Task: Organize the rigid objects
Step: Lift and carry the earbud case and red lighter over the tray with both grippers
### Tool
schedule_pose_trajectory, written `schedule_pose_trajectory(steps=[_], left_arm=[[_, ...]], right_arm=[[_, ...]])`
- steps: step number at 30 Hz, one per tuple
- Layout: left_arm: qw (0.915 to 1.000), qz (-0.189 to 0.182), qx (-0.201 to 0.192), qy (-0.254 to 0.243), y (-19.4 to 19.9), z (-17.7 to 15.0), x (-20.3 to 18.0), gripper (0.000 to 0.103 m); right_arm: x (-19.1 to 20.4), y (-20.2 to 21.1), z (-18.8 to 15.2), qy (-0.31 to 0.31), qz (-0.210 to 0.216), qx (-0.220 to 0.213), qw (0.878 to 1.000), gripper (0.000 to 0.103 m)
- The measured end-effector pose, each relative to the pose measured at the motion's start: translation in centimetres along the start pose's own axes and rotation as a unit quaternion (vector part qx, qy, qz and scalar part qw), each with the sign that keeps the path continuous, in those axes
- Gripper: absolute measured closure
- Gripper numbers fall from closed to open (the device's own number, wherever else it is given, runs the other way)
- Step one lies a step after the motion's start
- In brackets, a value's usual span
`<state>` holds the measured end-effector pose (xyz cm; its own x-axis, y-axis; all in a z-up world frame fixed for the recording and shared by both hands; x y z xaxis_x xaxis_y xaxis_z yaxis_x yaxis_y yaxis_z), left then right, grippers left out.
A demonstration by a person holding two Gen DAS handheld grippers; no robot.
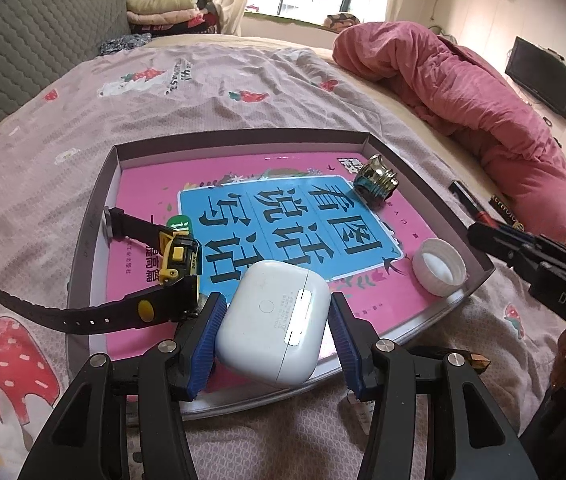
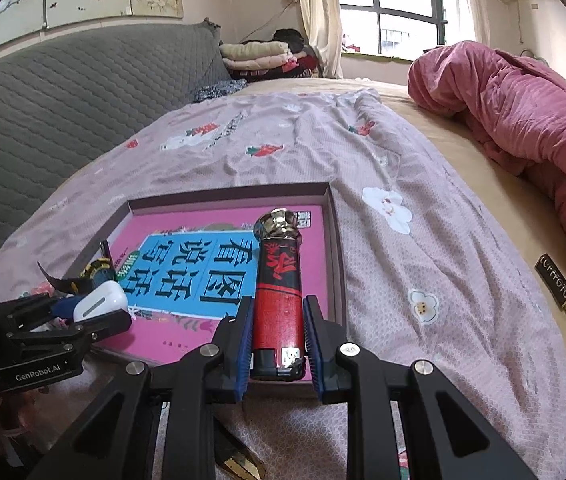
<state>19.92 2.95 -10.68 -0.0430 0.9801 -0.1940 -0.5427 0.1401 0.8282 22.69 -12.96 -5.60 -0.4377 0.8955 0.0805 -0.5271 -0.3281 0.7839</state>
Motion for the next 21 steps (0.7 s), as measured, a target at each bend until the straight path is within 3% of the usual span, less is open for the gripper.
schedule_pose_trajectory(steps=[21], left_arm=[[0.9997,0.013,0.009,-0.016,-0.5,-0.2,-0.4,0.049]], right_arm=[[0.1,-2.1,-1.2,0.002,-0.004,0.037,0.999,0.079]])
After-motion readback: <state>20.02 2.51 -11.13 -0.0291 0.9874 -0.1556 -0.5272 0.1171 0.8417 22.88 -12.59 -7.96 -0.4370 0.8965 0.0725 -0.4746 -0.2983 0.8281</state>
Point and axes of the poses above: each gripper's, at about its wrist camera, not at the fingertips, and y roughly against the way its jaws point, x to its left, z to its top, the point moved 10 cm from there along -y, roughly the way its jaws point, and after that the axes turned 8 degrees about x, right-handed, at the moved point
